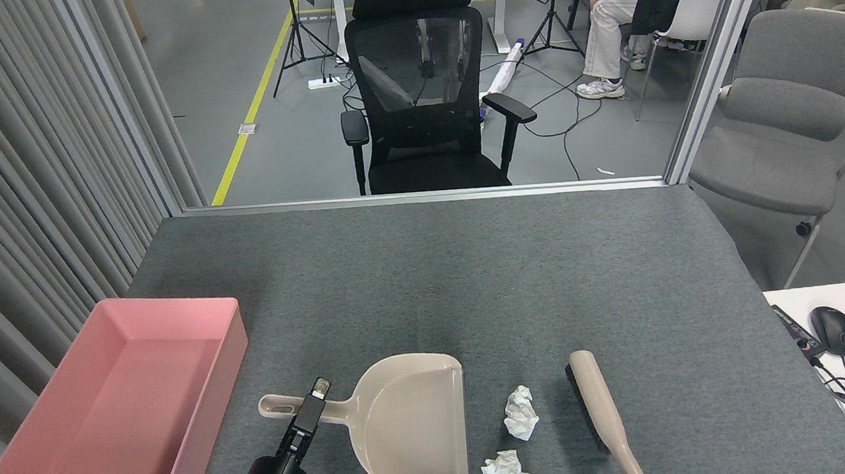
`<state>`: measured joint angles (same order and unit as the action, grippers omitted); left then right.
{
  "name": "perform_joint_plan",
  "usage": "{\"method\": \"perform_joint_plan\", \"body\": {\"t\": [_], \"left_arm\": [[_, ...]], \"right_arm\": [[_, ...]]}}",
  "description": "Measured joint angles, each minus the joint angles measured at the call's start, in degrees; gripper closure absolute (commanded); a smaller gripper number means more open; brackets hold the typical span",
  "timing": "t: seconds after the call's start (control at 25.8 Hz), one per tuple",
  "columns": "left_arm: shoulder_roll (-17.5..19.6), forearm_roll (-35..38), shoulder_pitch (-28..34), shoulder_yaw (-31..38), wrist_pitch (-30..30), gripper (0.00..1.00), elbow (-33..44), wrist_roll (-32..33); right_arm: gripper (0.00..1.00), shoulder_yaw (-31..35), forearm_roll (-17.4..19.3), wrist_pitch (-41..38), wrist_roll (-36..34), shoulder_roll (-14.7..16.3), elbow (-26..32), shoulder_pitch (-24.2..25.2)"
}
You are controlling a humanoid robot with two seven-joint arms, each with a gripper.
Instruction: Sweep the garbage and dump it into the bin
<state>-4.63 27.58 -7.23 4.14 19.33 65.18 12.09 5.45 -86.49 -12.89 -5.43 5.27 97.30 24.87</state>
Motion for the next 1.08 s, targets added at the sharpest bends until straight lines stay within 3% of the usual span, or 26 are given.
{"method": "perform_joint_plan", "body": {"t": [0.27,0.43,1.08], "left_arm": [[0.05,0.00,0.38,1.25,1.97,0.72,-0.05,0.96],[0.10,-0.12,0.73,1.96,2.69,0.79,-0.17,2.26],[-0.11,-0.17,1.28,3.22,5.15,0.82,-1.47,2.87]], "right_arm": [[0.98,-0.07,0.01,0.00,-0.03,0.00,0.05,0.00],[0.98,-0.30,0.02,-0.05,-0.04,0.00,0.07,0.01],[1.00,-2.98,3.04,-0.32,-0.64,0.32,0.31,1.85]]}}
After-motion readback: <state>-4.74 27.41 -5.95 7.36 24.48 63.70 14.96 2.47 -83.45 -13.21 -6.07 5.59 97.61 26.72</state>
